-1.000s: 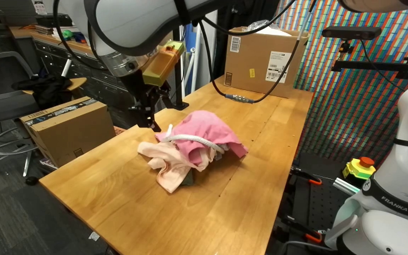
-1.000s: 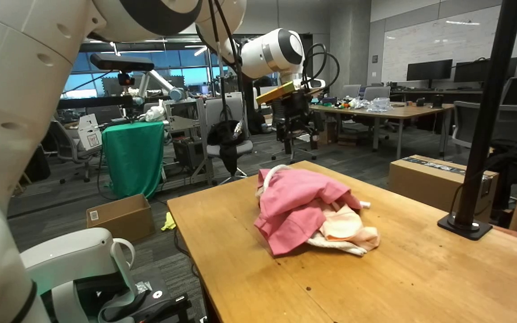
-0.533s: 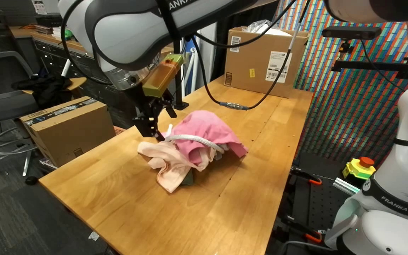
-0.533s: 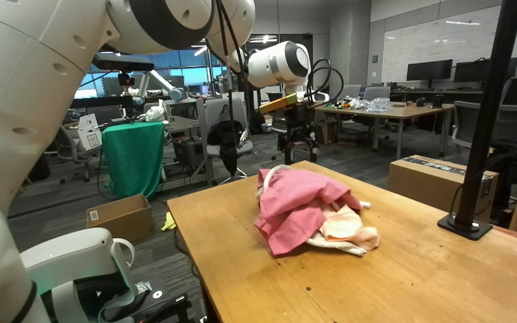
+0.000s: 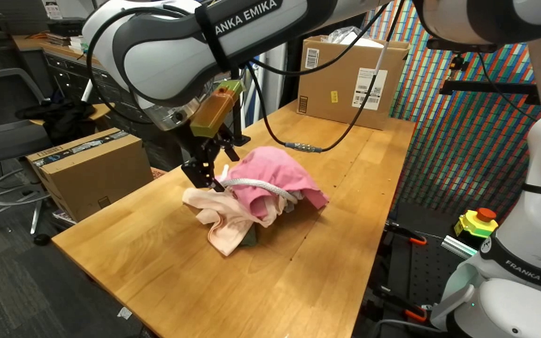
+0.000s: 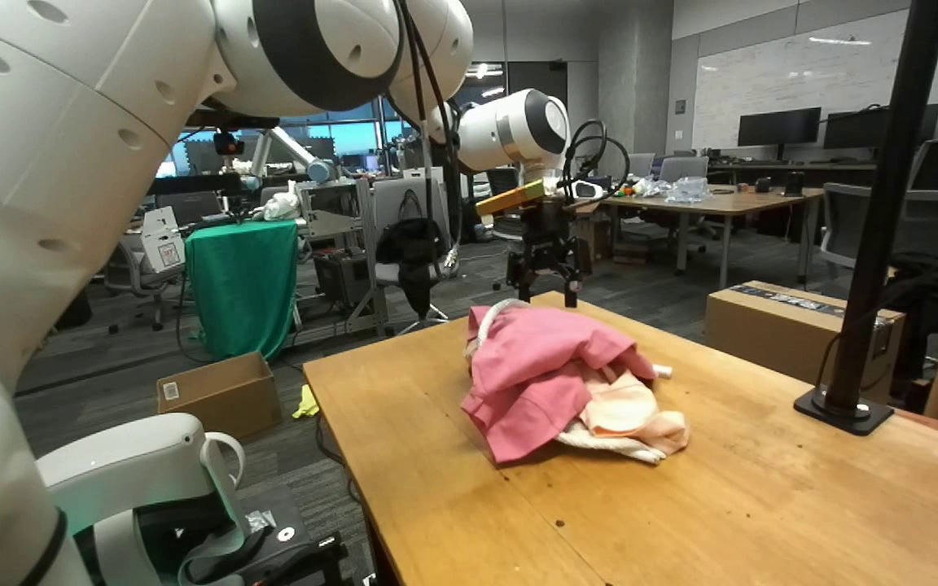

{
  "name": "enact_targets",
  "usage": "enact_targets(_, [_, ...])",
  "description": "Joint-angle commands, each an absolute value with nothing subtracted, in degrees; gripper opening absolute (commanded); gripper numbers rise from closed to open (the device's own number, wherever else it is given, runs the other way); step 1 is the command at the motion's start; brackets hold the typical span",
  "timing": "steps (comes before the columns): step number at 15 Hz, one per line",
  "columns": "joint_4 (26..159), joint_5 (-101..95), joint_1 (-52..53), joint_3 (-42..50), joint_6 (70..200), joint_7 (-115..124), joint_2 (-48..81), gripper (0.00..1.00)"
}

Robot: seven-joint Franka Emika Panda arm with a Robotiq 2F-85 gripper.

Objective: Spread the objects across the table

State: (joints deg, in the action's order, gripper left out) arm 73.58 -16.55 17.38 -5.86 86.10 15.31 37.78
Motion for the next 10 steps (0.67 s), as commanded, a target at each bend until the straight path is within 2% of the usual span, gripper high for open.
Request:
enact_targets(1, [69.5,-15.2,17.7,-5.1,82.1,13.7,40.0,1.00])
enact_targets(4, [68.7,-15.4,17.8,-5.0,80.7,13.1,40.7,1.00])
enact_targets(5, [68.4,-15.6,17.8,-5.0,80.5,12.7,41.0,0.75])
enact_targets(6, [68.2,-15.8,17.9,-5.0,80.3,12.5,41.2,0.72])
enact_targets(10, [67.2,-16.5,18.2,-4.9,79.6,11.5,41.8,0.42])
